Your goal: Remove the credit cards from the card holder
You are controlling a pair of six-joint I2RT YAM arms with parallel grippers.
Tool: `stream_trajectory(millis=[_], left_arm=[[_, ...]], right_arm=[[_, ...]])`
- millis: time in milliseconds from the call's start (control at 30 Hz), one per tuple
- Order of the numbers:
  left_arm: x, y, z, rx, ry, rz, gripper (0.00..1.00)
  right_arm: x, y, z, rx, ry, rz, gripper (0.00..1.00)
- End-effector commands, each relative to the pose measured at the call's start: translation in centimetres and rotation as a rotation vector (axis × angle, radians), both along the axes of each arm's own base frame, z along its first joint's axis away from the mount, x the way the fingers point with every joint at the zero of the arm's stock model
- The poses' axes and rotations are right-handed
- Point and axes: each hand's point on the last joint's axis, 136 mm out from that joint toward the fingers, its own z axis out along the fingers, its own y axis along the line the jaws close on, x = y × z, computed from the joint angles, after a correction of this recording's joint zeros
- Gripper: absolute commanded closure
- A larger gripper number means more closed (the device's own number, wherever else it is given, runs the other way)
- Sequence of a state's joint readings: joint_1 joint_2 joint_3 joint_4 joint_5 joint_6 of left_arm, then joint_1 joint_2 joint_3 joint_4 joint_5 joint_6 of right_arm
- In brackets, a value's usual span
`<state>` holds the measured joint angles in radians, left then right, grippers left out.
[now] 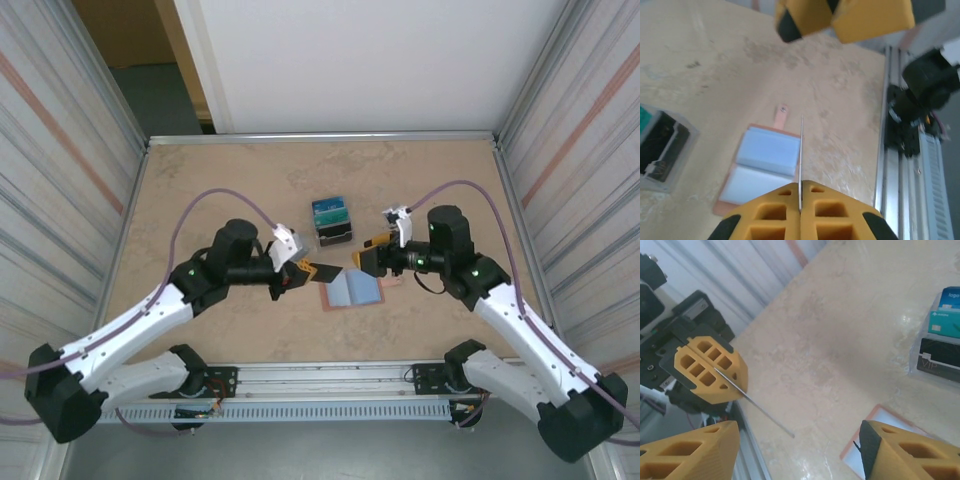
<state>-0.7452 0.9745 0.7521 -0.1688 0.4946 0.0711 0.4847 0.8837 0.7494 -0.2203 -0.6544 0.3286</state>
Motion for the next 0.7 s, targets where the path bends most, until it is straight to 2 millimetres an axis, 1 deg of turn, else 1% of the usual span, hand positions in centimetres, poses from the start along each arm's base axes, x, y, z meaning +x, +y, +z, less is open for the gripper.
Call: stream_trajectory(millis=[0,167,233,367,433,467,500,667], left_arm=[[2.2,0.9,3.8,-0.206,-0.015,0.186,1.0],[2.4,1.8,5.5,-0.38,0.04,0.269,1.0],[2.4,2.1,6.2,-0.448,0.069,0.288,1.0],[2.3,2.3,6.7,-0.57,0.141,0.303,1.0],[2.1,2.2,7.0,-0.613,0.167,0.291,1.0],[2.0,2.2,7.2,-0.624,0.175,0.282,1.0],[1.9,2.1,7.4,-0.634,0.182,0.274,1.0],[1.3,2.1,7.9,-0.651,0.201,0.243,1.0]], right_arm=[[0.5,0.4,2.0,0.154,0.017,-0.047,0.35],[-0.3,1.9,2.1,0.243,0.029,-0.002,0.36],[-1.0,3.0,2.2,0.255,0.02,0.041,0.36],[-2.1,5.4,2.6,0.272,0.0,0.122,0.38],[-2.2,6.3,2.7,0.278,-0.004,0.148,0.39],[-2.3,6.5,3.2,0.289,-0.018,0.158,0.39],[-2.0,7.0,2.7,0.284,-0.007,0.165,0.4],[-1.3,7.8,3.4,0.296,-0.025,0.175,0.42]])
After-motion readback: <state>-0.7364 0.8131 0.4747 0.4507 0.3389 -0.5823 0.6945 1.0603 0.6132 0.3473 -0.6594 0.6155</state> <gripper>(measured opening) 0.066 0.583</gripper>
